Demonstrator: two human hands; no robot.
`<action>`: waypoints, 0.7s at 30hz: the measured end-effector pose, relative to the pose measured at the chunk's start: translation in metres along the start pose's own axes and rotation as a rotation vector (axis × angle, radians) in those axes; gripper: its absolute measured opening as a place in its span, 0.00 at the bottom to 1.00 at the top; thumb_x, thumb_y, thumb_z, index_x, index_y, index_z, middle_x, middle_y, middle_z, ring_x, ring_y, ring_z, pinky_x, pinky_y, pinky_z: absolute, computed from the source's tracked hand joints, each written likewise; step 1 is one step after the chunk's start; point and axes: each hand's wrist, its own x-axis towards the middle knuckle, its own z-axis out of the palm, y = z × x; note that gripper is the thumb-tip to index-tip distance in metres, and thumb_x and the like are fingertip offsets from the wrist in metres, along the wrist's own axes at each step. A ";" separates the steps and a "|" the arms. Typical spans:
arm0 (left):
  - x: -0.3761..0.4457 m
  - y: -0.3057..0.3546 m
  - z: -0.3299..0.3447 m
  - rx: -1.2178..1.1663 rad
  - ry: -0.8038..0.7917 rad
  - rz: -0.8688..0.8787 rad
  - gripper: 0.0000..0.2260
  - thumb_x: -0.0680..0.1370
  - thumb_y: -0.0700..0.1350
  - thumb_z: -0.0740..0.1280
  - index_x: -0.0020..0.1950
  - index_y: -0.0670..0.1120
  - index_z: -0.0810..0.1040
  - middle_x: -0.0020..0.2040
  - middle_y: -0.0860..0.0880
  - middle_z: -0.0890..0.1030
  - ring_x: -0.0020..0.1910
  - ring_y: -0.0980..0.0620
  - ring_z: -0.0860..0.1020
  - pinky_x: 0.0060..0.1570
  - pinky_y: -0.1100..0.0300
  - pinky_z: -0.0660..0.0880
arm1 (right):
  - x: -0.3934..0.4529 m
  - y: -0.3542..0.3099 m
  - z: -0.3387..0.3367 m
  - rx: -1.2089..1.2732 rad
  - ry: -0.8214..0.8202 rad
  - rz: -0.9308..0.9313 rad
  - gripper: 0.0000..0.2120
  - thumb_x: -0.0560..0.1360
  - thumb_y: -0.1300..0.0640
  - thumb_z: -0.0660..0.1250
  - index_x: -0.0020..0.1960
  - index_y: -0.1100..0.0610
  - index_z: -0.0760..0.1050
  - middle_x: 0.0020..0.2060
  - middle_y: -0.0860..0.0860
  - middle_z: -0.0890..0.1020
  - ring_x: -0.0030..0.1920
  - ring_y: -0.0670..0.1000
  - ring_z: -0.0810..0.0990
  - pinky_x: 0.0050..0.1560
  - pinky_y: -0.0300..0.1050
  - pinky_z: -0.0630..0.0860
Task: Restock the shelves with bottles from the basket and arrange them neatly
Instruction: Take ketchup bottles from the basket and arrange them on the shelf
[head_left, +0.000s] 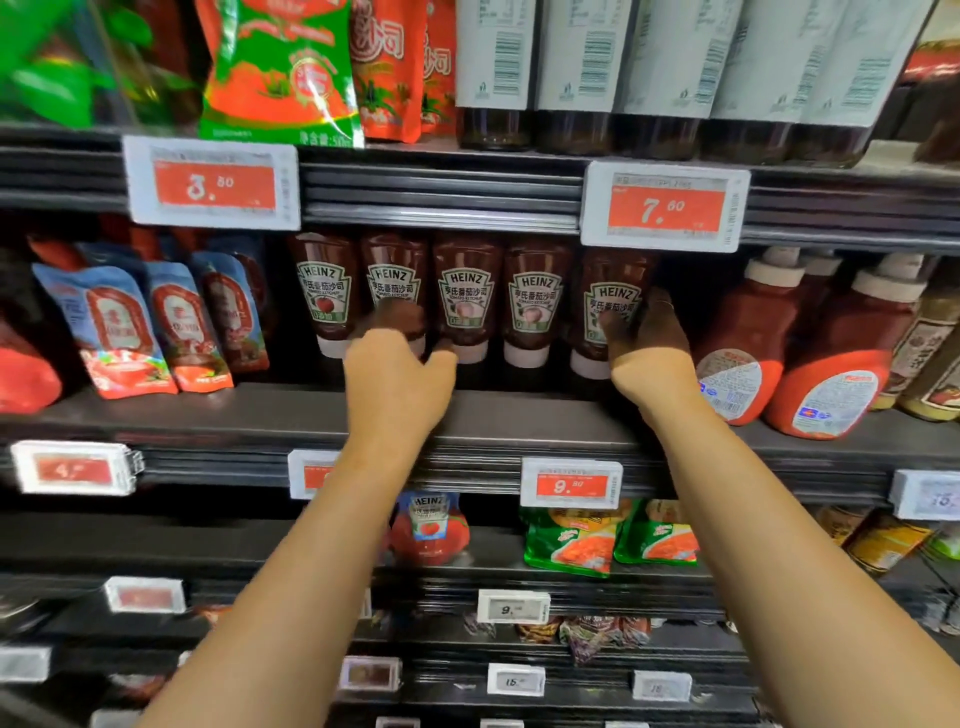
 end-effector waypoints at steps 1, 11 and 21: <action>0.006 -0.010 -0.008 0.043 0.032 -0.053 0.12 0.73 0.45 0.72 0.52 0.39 0.80 0.46 0.44 0.81 0.49 0.43 0.77 0.47 0.59 0.69 | 0.000 -0.001 0.000 -0.004 0.002 0.001 0.26 0.81 0.53 0.67 0.75 0.60 0.65 0.64 0.61 0.79 0.63 0.64 0.78 0.55 0.45 0.70; 0.069 -0.052 -0.012 0.005 -0.112 -0.258 0.56 0.70 0.56 0.79 0.82 0.40 0.46 0.82 0.40 0.56 0.80 0.39 0.56 0.78 0.51 0.56 | -0.003 -0.017 0.015 -0.035 0.032 0.052 0.32 0.80 0.58 0.64 0.80 0.60 0.54 0.70 0.63 0.73 0.67 0.65 0.75 0.65 0.52 0.72; 0.077 -0.075 -0.001 -0.089 -0.052 -0.286 0.48 0.68 0.54 0.81 0.78 0.41 0.58 0.75 0.41 0.69 0.74 0.39 0.67 0.73 0.48 0.66 | -0.005 -0.008 0.022 0.005 0.053 -0.006 0.33 0.80 0.59 0.64 0.81 0.58 0.54 0.66 0.60 0.78 0.63 0.63 0.78 0.56 0.42 0.71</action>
